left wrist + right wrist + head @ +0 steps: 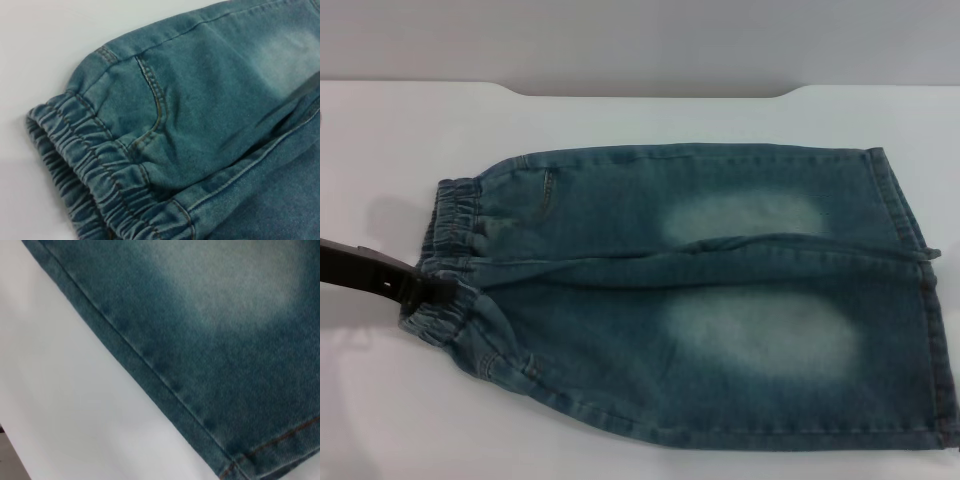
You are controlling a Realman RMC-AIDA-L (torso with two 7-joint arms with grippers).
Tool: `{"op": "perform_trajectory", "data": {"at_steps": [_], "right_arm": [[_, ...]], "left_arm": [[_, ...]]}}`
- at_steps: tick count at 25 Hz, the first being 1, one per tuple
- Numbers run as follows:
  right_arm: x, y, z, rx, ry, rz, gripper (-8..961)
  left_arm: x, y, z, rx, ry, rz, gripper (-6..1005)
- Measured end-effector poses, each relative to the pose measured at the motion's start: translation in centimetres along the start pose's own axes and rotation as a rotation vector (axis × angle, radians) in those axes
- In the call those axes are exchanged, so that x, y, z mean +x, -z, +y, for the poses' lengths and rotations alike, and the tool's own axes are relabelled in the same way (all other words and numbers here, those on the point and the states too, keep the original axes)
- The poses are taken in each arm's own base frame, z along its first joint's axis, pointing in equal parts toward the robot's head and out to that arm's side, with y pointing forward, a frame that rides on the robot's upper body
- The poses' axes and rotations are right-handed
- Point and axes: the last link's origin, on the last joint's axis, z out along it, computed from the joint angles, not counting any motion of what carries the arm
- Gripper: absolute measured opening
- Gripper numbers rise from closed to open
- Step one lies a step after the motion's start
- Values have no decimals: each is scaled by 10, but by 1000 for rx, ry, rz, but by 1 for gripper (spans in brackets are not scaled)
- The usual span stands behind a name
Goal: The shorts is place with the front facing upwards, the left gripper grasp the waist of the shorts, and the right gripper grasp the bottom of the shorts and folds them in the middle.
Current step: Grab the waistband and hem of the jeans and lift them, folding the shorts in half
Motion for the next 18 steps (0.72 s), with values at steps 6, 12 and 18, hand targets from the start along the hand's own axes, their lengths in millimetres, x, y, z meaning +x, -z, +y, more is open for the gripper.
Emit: {"op": "perform_trajectory", "data": {"at_steps": [6,12,18], "right_arm": [[-5,-1,1,1,13,-4,483],[-8,-2,1,3,21,-7,483],[-10,-3,-1,15,24,-16,483]], "left_arm": [[1,0,0,0,-2,1,84],[1,0,0,2,-2,2,86],[1,-1,-1,8,-2,8,87]]}}
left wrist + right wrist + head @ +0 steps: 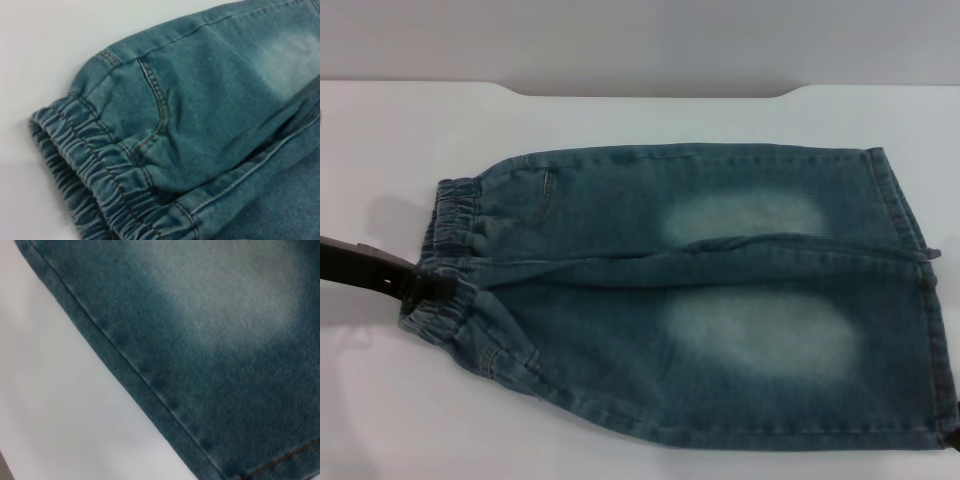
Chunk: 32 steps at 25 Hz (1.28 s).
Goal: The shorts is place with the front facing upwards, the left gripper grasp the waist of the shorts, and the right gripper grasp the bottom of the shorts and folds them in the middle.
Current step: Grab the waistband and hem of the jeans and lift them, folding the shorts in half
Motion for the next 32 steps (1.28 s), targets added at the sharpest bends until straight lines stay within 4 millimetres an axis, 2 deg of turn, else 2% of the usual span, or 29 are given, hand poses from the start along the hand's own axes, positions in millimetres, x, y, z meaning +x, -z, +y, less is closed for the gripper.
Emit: {"op": "perform_trajectory", "data": {"at_steps": [15,30,32], "right_arm": [[-11,-4,4,-15,34,-15,482],[-19,-7,9,-18,72,13,481],[-19,-8,9,-20,74,20,389]], "left_arm": [[2,-9,-1,-17,-3,-7,91],[4,-7,-3,-8,-10,-2,95],[5,-7,-3,-7,-11,-1,96]]}}
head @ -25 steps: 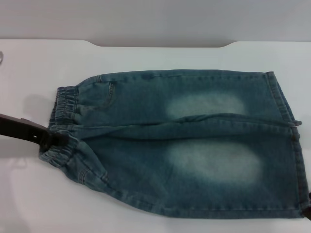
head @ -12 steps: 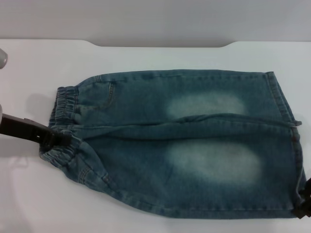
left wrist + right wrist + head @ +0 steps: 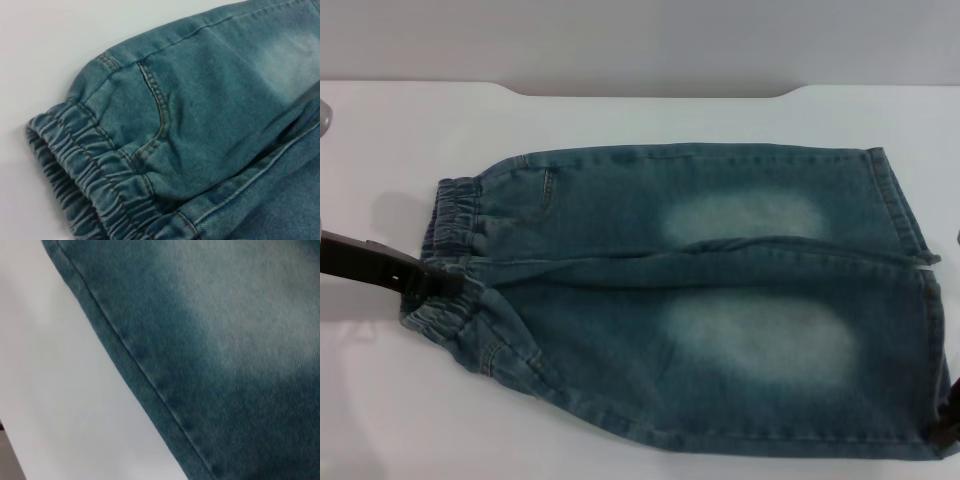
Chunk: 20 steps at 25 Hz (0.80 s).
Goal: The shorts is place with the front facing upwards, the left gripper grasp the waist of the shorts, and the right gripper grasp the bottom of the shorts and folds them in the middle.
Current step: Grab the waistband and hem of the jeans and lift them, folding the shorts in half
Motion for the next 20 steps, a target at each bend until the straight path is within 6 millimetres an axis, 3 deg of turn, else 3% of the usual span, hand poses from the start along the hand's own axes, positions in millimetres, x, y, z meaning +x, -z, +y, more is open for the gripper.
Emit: {"op": "perform_trajectory", "data": {"at_steps": [3,11,20], "right_arm": [[1,-2,0,-4,-2,11,250],[4,-3,0,-3,-4,24,36],[-3,15,7,17,35,-100,16]], "left_arm": [[0,0,0,-1,-1,-1,96],[0,0,0,-1,-1,-1,98],[4,3,-3,14,11,36,101]]}}
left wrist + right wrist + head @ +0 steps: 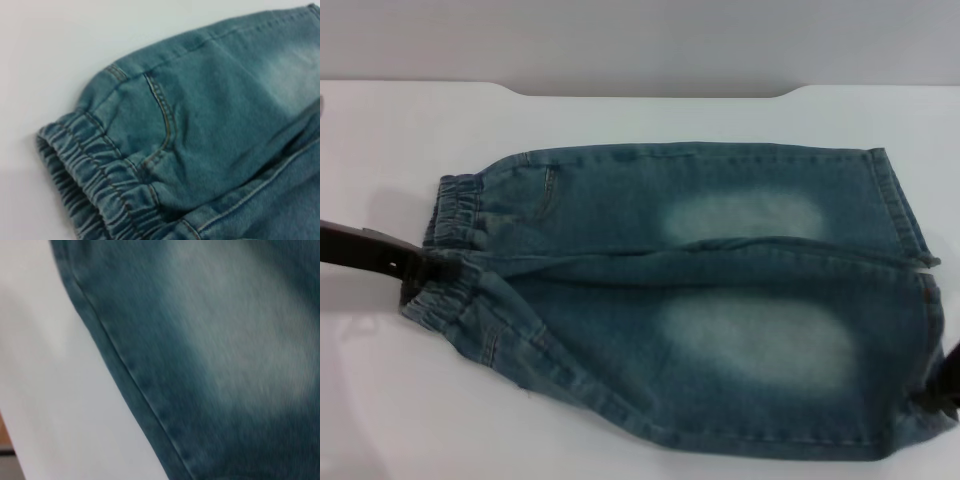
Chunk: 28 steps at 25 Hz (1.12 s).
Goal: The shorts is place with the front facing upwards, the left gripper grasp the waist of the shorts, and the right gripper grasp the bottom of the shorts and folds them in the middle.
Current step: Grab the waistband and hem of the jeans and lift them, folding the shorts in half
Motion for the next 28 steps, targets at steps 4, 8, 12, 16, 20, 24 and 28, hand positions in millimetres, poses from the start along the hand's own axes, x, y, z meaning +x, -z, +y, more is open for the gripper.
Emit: {"op": "perform_trajectory", "data": {"at_steps": [4,8,12,16,20,24,28], "right_arm": [[-6,13,8,-3,40,-89,16],[-6,23,8,21,53,-140,15],[-4,35,5,47,54,-226,16],[-3,51,1,64,57,-336,16],[-2,64,-2,92,65,-438,15],[1,76,-8,146,50,-515,15],[1,87,-9,183,54,-630,15]], "left_arm": [[4,4,-3,14,10,34,102],[14,12,-5,14,8,119,103],[20,22,-10,50,7,176,104],[26,30,-13,85,2,216,105],[33,37,-18,130,-1,258,106],[38,43,-21,164,6,312,107],[45,46,-23,177,8,372,108]]}}
